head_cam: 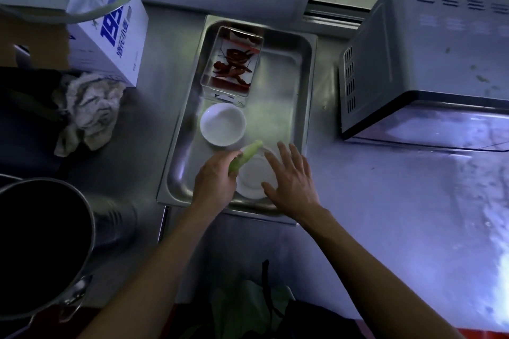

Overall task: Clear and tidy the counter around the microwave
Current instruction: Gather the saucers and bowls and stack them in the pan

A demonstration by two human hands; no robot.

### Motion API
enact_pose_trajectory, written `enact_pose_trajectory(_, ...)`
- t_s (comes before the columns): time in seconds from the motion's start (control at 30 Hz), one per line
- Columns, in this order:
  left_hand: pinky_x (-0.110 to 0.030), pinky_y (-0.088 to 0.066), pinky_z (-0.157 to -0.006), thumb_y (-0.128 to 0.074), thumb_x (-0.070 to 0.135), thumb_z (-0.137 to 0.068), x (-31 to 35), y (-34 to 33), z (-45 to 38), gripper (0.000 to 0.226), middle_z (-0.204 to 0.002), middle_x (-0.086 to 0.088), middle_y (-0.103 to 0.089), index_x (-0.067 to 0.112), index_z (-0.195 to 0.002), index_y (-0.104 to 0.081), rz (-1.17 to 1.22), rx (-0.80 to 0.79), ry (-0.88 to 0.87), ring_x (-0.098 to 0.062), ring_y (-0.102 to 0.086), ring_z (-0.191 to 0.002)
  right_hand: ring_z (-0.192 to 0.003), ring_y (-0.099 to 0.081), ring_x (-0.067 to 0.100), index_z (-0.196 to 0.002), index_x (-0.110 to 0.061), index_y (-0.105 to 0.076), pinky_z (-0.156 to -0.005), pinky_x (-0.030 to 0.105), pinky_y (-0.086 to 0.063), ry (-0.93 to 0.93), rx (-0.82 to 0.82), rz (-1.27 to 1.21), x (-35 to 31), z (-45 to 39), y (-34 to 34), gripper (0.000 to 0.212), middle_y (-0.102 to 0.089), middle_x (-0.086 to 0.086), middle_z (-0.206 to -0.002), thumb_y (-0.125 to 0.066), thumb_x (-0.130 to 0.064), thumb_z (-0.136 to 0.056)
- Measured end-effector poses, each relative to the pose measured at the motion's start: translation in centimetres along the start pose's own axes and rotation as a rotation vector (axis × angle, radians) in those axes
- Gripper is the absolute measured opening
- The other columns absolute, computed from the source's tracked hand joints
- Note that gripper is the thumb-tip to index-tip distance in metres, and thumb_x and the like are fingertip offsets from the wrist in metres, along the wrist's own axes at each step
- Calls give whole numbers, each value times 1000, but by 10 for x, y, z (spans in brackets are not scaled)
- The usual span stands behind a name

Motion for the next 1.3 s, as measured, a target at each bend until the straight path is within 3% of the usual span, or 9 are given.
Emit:
enact_pose_trajectory(0.07, -42, -54, -84, -65, 11, -89, 7, -13, -1, 42, -120, 2, -66, 26, -127, -61, -16, -4, -15, -23, -63, -105, -154, 12, 28, -157, -32, -13, -124, 50, 0, -30, -2, -13, 8, 9, 6, 76, 4, 5, -168, -55, -48, -96)
enact_pose_trajectory(0.23, -40, -53, -87, -63, 8, -85, 22, -40, -8, 40, -120, 2, -66, 22, -123, -63, -27, -11, -58, -21, -61, -106, -153, 5, 30, -154, -29, -24, -124, 53, -8, -77, 52, -51, 28, 25, 12, 64, -4, 8, -167, -51, -46, -98)
enact_pose_trajectory(0.4, -39, -51, -92, -63, 6, -82, 15, -61, -15, 44, -121, 2, -63, 25, -121, -64, -36, -48, -17, -22, -58, -112, -154, 9, 29, -157, -28, -22, -124, 52, -8, -116, 36, -60, 45, 37, 9, 69, -1, 7, -168, -52, -45, -98)
enact_pose_trajectory(0.6, -47, -53, -81, -67, 9, -80, 21, -60, -12, 37, -108, -5, -68, 21, -115, -67, -192, -8, -80, -33, -59, -102, -154, -7, 31, -151, -26, -36, -121, 50, -18, -96, 99, -95, 60, 50, 5, 62, -17, 9, -165, -57, -43, -96)
enact_pose_trajectory(0.7, -49, -52, -83, -68, 16, -82, 29, -58, -6, 34, -111, -6, -67, 16, -115, -67, -268, -5, -109, -36, -58, -105, -153, -13, 30, -148, -25, -40, -119, 48, -21, -77, 111, -118, 65, 54, 6, 58, -21, 9, -164, -57, -43, -96)
enact_pose_trajectory(0.87, -49, -50, -85, -63, 23, -87, 52, -55, 18, 33, -115, -6, -67, 15, -119, -65, -314, -1, -143, -35, -57, -108, -153, -11, 30, -152, -25, -36, -119, 49, -22, -55, 104, -126, 72, 59, 14, 61, -17, 9, -166, -55, -43, -97)
enact_pose_trajectory(1.0, -46, -55, -77, -49, 34, -87, 78, -54, 48, 36, -111, -6, -68, 15, -110, -67, -368, 31, -223, -35, -61, -101, -153, -11, 29, -154, -26, -32, -120, 48, -21, -9, 90, -118, 79, 69, 21, 64, -15, 8, -166, -53, -45, -97)
enact_pose_trajectory(1.13, -42, -55, -67, -59, 29, -83, 100, -54, 72, 30, -105, -7, -70, 14, -106, -69, -381, 114, -279, -34, -65, -91, -152, -15, 31, -153, -25, -34, -119, 50, -23, 37, 66, -122, 92, 86, 26, 63, -18, 9, -166, -54, -43, -96)
enact_pose_trajectory(1.3, -41, -56, -76, -66, 22, -85, 118, -57, 89, 29, -107, -7, -70, 12, -113, -69, -371, 71, -297, -32, -66, -96, -152, -14, 28, -154, -27, -29, -120, 47, -19, 11, 55, -88, 115, 117, 32, 63, -15, 7, -166, -51, -43, -98)
Point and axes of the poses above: each hand's wrist, its own z-axis away from the middle knuckle, its own y-axis out of the back of the hand, x = y × z, the point moved 2 cm from there along -z, towards the middle knuckle
